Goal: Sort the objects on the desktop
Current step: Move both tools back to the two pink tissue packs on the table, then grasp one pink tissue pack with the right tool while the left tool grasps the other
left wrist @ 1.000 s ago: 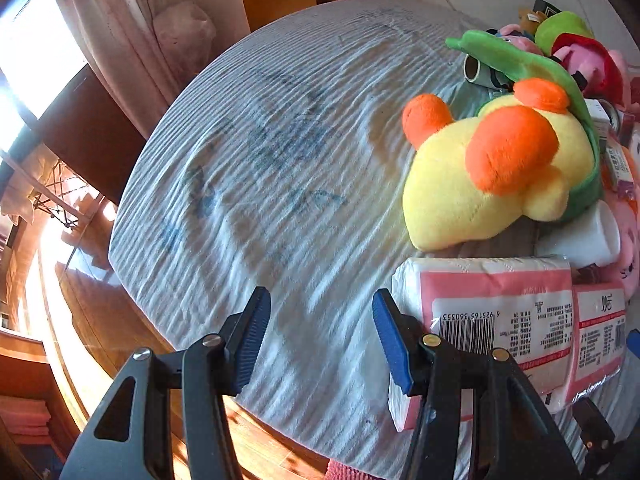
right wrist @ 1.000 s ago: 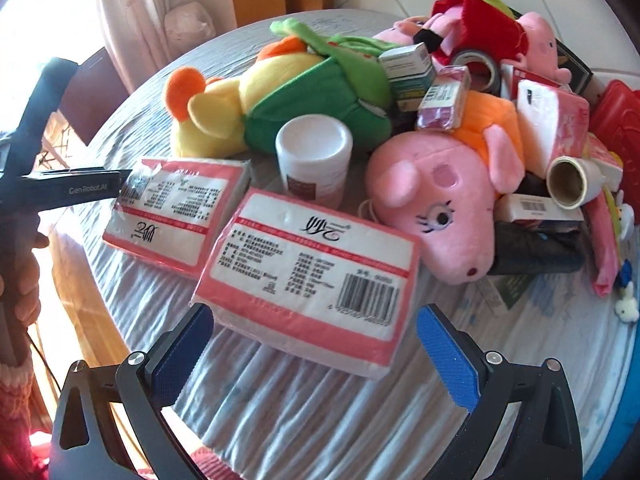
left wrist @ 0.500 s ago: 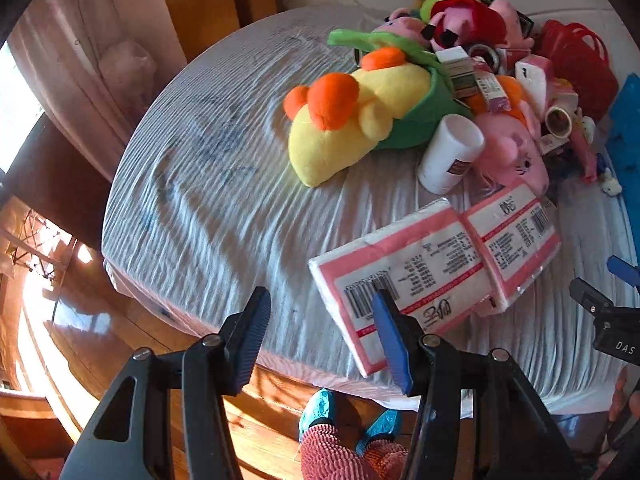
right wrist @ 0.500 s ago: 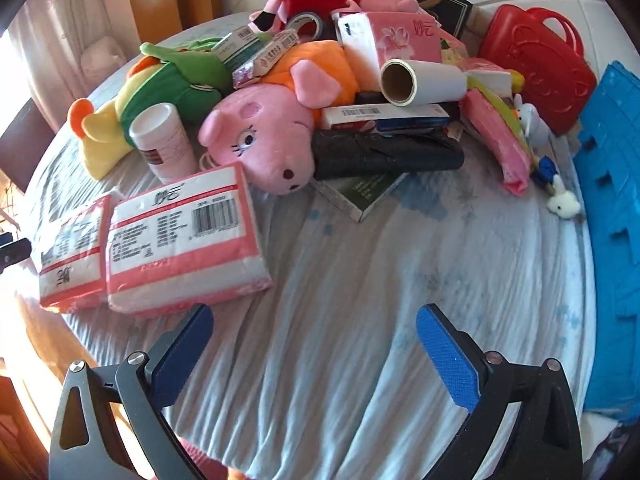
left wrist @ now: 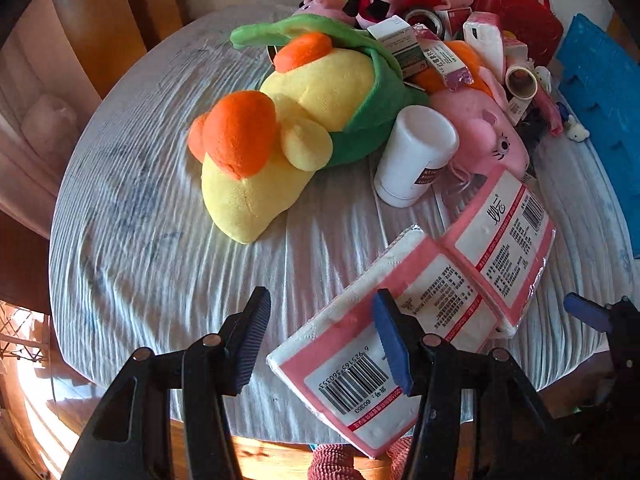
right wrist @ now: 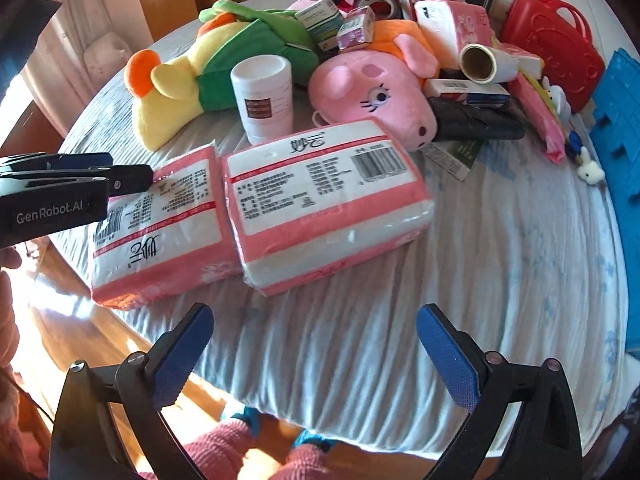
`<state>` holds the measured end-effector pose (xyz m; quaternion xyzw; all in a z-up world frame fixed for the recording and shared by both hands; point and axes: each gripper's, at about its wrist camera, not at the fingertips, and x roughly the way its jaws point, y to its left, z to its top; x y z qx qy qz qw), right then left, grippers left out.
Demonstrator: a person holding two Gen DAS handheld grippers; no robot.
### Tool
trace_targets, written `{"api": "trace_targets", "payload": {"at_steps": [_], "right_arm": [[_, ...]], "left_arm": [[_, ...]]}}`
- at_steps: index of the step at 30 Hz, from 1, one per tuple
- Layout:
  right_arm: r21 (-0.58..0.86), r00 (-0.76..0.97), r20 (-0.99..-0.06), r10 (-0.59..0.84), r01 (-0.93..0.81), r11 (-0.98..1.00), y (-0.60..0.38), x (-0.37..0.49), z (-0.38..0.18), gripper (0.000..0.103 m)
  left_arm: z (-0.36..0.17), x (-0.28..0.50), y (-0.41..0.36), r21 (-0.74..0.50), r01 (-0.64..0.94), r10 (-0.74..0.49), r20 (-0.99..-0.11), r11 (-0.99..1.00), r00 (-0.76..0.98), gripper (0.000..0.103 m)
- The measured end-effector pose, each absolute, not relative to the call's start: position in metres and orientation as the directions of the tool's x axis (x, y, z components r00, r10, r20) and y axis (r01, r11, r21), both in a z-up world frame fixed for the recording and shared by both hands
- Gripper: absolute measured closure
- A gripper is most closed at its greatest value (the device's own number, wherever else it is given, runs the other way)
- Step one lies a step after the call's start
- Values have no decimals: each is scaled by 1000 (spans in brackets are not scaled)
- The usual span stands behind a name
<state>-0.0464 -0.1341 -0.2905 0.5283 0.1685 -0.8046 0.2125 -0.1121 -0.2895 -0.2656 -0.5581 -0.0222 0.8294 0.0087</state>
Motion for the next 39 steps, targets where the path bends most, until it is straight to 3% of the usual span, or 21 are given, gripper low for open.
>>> {"api": "trace_targets", "payload": {"at_steps": [6, 8, 12, 13, 15, 17, 23, 30, 34, 39], "right_arm": [[-150, -480, -874, -81, 424, -893, -173, -71, -294, 0], [-147, -507, -859, -71, 376, -915, -168, -81, -282, 0], [-141, -507, -861, -35, 304, -942, -138, -77, -268, 0], [-115, -489, -871, -46, 294, -949, -131, -74, -268, 0], [-47, -445, -891, -91, 288, -956, -120, -65, -271, 0], [-25, -425, -899, -110, 300, -954, -122, -56, -276, 0], [-47, -405, -911, -77, 289, -956, -116, -58, -295, 0], [-195, -417, -899, 133, 110, -975, -60, -50, -284, 0], [-52, -435, -900, -26, 165, -985, -71, -47, -263, 0], [-22, -424, -901, -88, 248, -968, -113, -63, -260, 0]], "left_arm": [[-258, -92, -284, -90, -167, 148, -917, -982, -372, 51], [-263, -92, -278, -53, -205, 125, -924, -977, -360, 51], [-269, -94, -266, -19, -237, 106, -926, -971, -363, 32], [-272, -97, -263, 18, -234, 74, -923, -972, -377, 31], [-279, -104, -257, 64, -227, 34, -914, -972, -405, 16], [-289, -114, -258, 80, -201, 6, -918, -976, -397, 9], [-296, -122, -277, -10, -146, 63, -930, -989, -361, 8], [-293, -130, -288, -92, -24, 94, -931, -996, -353, 8], [-292, -138, -288, -115, -2, 109, -939, -993, -325, 8], [-292, -124, -285, -51, -44, 62, -949, -998, -308, 8]]}}
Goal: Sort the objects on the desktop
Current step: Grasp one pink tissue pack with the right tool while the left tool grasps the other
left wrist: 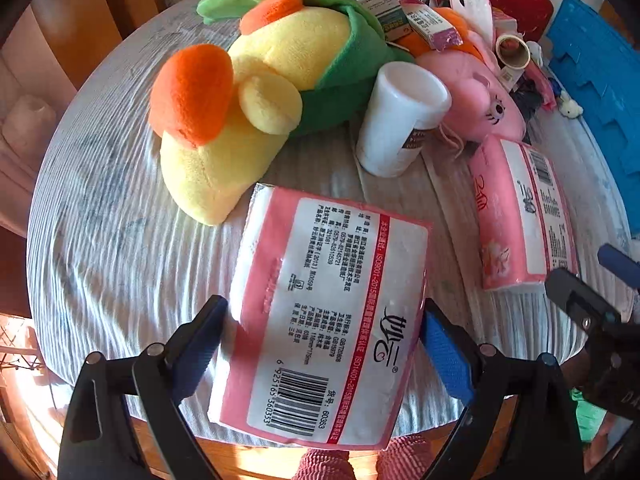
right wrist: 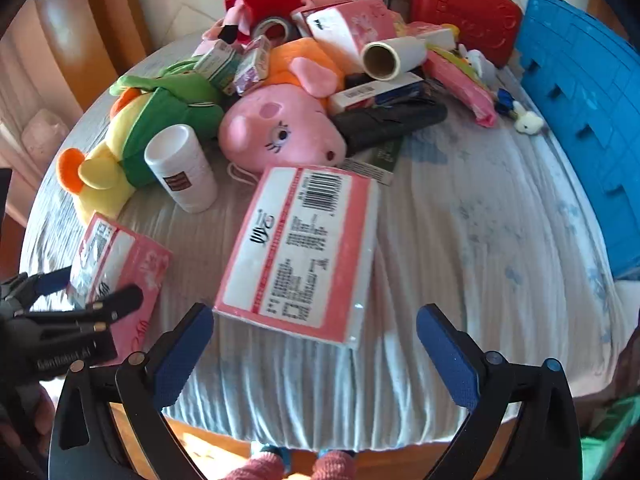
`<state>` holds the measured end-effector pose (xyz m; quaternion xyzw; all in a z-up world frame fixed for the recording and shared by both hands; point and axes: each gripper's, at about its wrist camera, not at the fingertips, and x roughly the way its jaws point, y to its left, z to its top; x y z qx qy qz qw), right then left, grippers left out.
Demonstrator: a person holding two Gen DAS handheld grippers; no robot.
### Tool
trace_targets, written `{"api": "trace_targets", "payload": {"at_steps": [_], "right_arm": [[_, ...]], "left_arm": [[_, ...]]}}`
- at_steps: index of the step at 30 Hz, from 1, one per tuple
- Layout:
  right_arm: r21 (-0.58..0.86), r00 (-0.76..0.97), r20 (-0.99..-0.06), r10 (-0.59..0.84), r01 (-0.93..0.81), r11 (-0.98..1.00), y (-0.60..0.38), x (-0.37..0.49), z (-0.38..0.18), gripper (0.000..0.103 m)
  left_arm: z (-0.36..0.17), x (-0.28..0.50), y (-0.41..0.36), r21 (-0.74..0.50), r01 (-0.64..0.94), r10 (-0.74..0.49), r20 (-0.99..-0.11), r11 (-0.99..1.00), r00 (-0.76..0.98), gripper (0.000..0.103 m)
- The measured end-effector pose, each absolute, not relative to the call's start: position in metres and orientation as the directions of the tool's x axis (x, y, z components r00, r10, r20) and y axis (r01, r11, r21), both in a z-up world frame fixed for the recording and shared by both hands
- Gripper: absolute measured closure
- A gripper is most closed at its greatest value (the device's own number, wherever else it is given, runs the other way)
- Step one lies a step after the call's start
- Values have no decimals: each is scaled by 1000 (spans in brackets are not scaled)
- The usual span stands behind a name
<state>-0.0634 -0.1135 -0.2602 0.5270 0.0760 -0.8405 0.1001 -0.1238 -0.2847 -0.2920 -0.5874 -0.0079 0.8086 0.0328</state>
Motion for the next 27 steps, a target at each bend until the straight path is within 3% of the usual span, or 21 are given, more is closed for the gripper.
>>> {"api": "trace_targets", "payload": {"at_steps": [7, 14, 15, 16, 27], "right_arm": [[-35, -363, -931, -49, 221, -975, -124, -92, -289, 0], [71, -319, -940, -123, 170, -983, -112, -109, -301, 0], [84, -320, -938, -134, 166, -983, -110, -111, -302, 1], [79, -325, -937, -129, 164, -983, -108, -113, -303, 10], [16, -474, -873, -114, 206, -978, -98, -86, -245, 11]], "left_arm": [[-301, -134, -289, -55, -61, 71, -953, -997, -296, 10], [-292, -141, -287, -45, -67, 65, -939, -997, -336, 14], [-291, -142, -286, -39, -70, 61, -937, -997, -344, 14], [-289, -143, -285, -31, -72, 54, -935, -997, -351, 14], [-239, -133, -267, -49, -87, 84, -880, -995, -467, 14]]}}
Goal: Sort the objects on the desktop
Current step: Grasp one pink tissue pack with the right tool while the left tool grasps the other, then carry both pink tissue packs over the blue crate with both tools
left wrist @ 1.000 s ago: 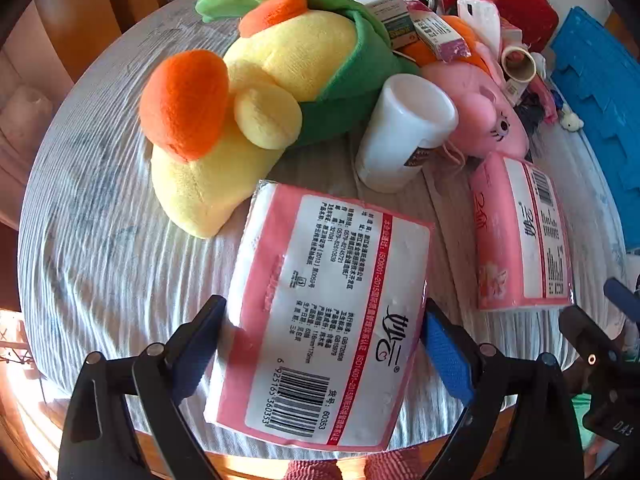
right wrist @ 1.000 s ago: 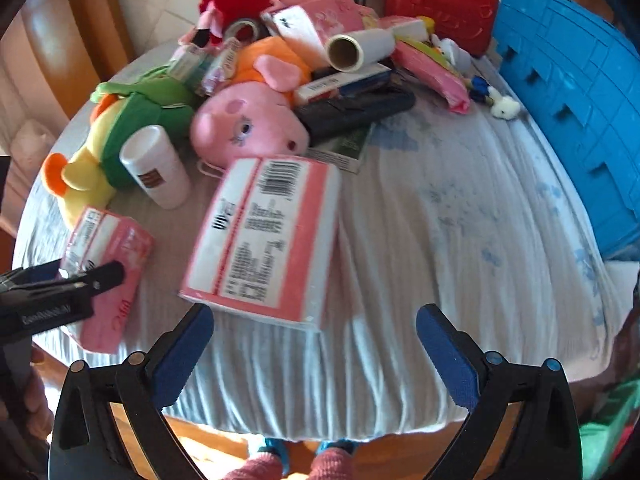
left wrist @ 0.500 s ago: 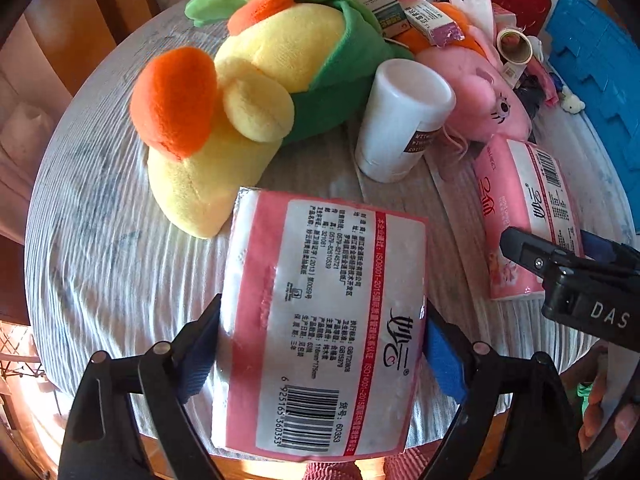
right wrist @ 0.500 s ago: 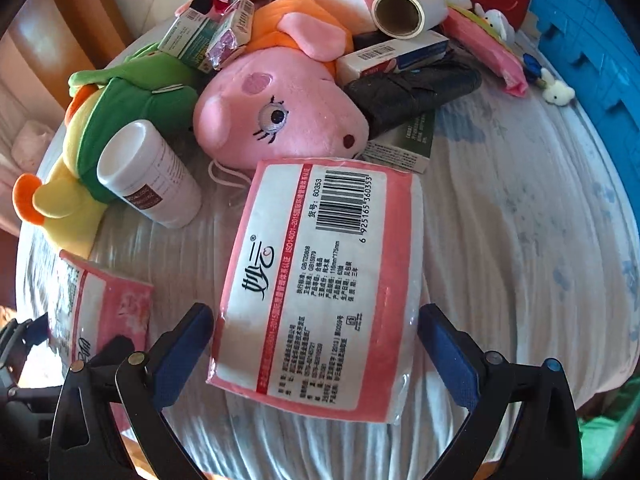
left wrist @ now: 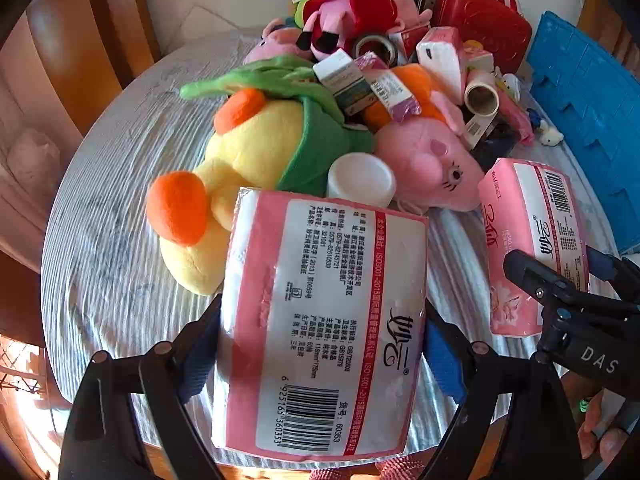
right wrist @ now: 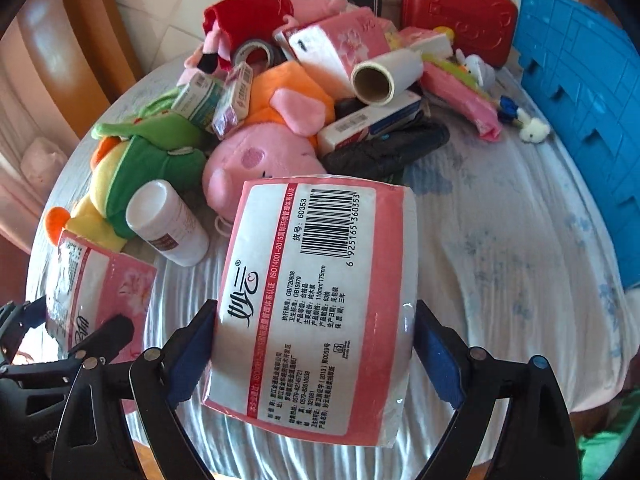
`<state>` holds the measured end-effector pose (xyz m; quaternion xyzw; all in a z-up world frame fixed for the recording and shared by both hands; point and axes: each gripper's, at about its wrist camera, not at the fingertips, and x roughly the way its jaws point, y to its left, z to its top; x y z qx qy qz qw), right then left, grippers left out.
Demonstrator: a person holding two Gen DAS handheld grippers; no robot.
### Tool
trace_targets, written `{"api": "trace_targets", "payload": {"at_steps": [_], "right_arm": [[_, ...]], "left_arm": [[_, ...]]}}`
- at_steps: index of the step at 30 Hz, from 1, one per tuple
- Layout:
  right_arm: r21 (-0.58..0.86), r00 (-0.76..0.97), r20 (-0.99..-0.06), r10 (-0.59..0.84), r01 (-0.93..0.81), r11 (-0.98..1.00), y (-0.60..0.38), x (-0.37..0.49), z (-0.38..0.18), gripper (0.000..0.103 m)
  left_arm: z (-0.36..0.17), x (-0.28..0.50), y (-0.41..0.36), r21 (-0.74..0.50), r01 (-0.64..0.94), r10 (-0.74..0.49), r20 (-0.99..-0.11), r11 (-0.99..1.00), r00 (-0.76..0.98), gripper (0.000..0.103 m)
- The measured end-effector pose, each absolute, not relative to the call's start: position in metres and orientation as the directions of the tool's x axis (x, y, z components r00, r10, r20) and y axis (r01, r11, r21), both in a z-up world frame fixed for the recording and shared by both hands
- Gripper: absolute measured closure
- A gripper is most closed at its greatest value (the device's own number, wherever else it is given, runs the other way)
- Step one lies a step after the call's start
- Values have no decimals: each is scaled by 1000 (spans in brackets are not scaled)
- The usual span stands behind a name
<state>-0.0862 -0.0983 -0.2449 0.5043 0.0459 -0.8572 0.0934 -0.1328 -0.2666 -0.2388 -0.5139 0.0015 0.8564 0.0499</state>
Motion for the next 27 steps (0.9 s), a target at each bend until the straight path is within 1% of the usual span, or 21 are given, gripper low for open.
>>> {"api": "trace_targets", "payload": {"at_steps": [3, 8, 15, 21, 27], "right_arm": [[0, -539, -834, -116, 210, -978, -91, -81, -212, 11], [-19, -640, -759, -118, 203, -979, -78, -70, -153, 11], [-58, -781, -614, -109, 183, -981, -25, -68, -63, 11], [-108, -871, -484, -79, 149, -983, 63, -90, 0, 11], [-159, -922, -387, 1, 65, -985, 180, -124, 57, 11]], "left_arm": [[-211, -127, -254, -37, -102, 86, -846, -994, -527, 14], [-147, -116, -239, -38, -125, 110, -757, -991, -644, 14], [-80, -126, -167, -14, -166, 136, -642, -986, -755, 14], [-32, -149, -60, -22, -184, 165, -553, -983, -816, 14], [21, -171, 79, -37, -261, 246, -485, -965, -839, 14]]}}
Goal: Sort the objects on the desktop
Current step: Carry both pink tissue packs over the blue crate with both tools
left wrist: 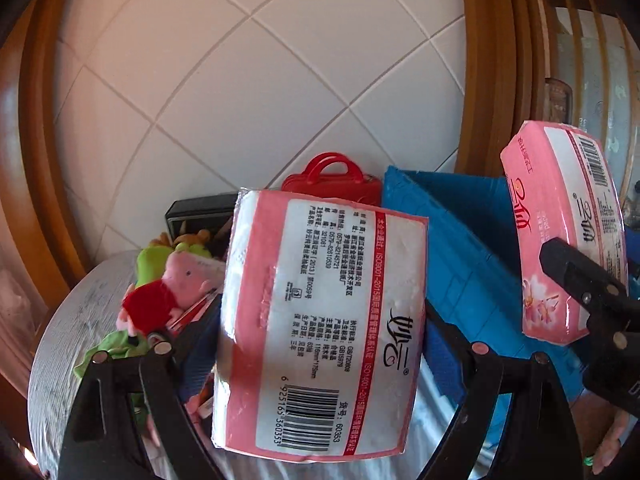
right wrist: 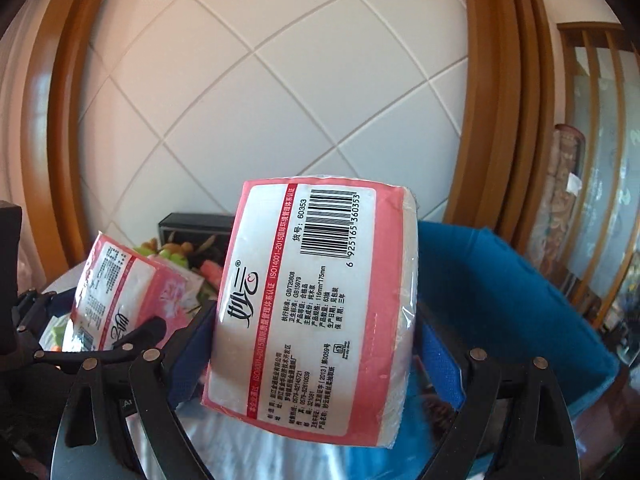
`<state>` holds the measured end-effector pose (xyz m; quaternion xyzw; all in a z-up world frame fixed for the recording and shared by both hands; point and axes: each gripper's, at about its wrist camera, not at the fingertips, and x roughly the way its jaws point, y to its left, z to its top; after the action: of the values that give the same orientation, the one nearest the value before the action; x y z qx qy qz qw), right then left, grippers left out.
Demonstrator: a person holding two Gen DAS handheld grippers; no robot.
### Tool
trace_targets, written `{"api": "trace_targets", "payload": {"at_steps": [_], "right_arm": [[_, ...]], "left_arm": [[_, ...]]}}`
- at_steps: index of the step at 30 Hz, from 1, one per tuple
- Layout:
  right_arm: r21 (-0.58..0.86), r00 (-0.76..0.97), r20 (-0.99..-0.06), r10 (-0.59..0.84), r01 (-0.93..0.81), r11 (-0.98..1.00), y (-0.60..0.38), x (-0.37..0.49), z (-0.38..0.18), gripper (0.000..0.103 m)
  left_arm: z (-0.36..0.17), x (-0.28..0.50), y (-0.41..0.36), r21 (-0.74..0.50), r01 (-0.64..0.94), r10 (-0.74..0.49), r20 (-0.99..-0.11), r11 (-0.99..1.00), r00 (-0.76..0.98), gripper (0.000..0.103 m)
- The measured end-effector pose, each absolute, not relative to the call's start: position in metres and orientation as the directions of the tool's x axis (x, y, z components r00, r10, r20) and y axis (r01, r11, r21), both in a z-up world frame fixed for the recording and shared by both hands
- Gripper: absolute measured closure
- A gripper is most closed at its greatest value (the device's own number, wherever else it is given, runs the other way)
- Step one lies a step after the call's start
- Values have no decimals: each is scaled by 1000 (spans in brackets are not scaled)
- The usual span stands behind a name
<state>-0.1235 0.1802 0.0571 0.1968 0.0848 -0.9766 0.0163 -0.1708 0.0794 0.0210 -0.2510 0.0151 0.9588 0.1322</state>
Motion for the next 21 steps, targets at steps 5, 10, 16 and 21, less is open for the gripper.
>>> {"api": "trace_targets", "payload": {"at_steps": [5, 10, 16, 21], "right_arm": [[-179, -925, -365, 107, -43, -983, 282, -148, 74, 10], [-165, -904, -382, 193, -139, -977, 366, -159, 73, 10], [-149, -873, -412, 261, -218, -964, 431, -158, 70, 10], [-153, -855, -441, 271, -226, -962, 450, -162, 61, 10]], "left_arm": [[50, -182, 189, -25, -359, 326, -480, -933, -814, 14], [51, -182, 273, 7, -452, 387, -506, -892, -771, 14], [34, -175, 328, 11, -539, 426, -598, -842, -678, 14], [18, -175, 339, 2, -537, 396, -674, -843, -623, 13]]}}
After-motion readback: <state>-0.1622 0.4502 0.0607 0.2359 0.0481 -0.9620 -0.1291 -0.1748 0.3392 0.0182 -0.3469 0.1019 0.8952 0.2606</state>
